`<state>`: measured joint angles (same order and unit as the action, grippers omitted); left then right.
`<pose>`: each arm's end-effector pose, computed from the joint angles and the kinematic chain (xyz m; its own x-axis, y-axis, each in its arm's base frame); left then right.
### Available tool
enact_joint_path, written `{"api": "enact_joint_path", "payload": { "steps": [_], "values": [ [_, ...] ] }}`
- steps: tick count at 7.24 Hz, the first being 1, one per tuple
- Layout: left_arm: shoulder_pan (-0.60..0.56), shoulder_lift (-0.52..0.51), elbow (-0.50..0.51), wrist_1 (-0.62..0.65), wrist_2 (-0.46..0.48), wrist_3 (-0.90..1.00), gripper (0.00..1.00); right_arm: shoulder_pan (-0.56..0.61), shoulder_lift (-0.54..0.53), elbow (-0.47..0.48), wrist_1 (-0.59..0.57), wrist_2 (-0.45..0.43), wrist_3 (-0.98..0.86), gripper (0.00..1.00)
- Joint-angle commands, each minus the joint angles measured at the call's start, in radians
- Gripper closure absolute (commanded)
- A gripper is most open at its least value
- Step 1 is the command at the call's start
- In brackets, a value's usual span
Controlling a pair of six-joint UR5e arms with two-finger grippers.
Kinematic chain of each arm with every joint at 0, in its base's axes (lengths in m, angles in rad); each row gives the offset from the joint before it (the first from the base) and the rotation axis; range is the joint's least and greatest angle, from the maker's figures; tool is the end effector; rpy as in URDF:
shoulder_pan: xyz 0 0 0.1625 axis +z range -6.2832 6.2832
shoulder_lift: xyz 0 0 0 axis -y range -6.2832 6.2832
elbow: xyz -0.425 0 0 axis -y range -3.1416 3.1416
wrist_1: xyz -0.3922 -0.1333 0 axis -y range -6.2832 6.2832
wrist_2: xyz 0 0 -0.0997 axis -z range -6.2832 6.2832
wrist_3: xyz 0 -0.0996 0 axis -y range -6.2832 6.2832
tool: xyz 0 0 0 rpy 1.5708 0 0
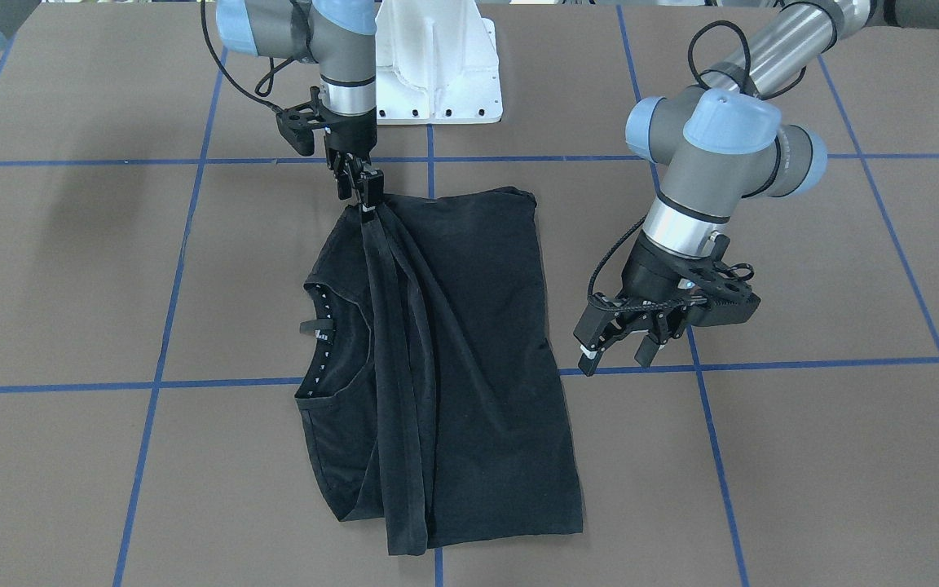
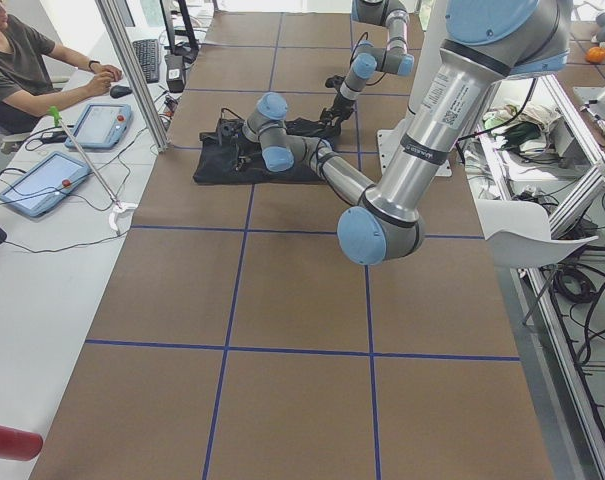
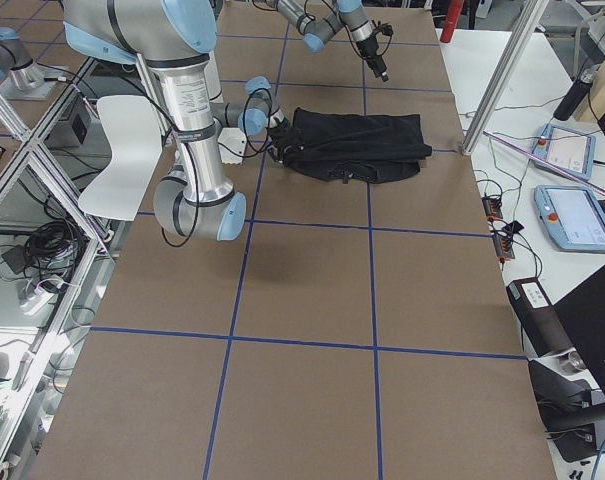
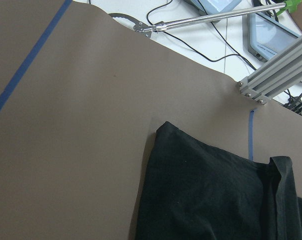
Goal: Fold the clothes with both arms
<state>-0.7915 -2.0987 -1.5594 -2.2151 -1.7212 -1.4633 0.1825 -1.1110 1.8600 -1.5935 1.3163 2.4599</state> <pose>0.3973 -0.5706 0.2838 0.3436 -0.1969 -0.9182 0.5732 0.8185 0.0390 -0.5754 -0.2672 0.2822 0.1992 0.8010 0.5646 -0.7852 0.4752 -0.3971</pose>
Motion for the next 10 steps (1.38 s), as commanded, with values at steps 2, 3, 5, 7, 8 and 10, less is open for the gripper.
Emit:
{"api": "enact_joint_path", "payload": {
  "steps": [2, 3, 5, 7, 8, 10],
  "values": [
    [0.0, 0.0, -0.001, 0.0, 0.0, 0.0, 0.0, 0.009, 0.022, -0.013, 0.0, 0.001, -0.01, 0.42],
    [0.0, 0.0, -0.001, 0.0, 0.0, 0.0, 0.0, 0.011, 0.02, -0.013, 0.0, 0.001, -0.01, 0.82],
    [0.0, 0.002, -0.001, 0.0, 0.0, 0.0, 0.0, 0.006, 0.019, -0.021, 0.0, 0.003, -0.013, 0.94],
    [0.0, 0.002, -0.001, 0.0, 0.0, 0.0, 0.0, 0.011, 0.023, -0.015, 0.001, 0.004, -0.015, 1.0],
    [0.0, 0.002, -0.001, 0.0, -0.001, -0.002, 0.0, 0.015, 0.025, -0.01, 0.001, 0.009, -0.016, 1.0],
    [0.038, 0.079, -0.072, -0.012, 0.005, -0.032, 0.02, 0.025, -0.001, 0.08, -0.012, 0.046, -0.027, 1.0]
  ]
}}
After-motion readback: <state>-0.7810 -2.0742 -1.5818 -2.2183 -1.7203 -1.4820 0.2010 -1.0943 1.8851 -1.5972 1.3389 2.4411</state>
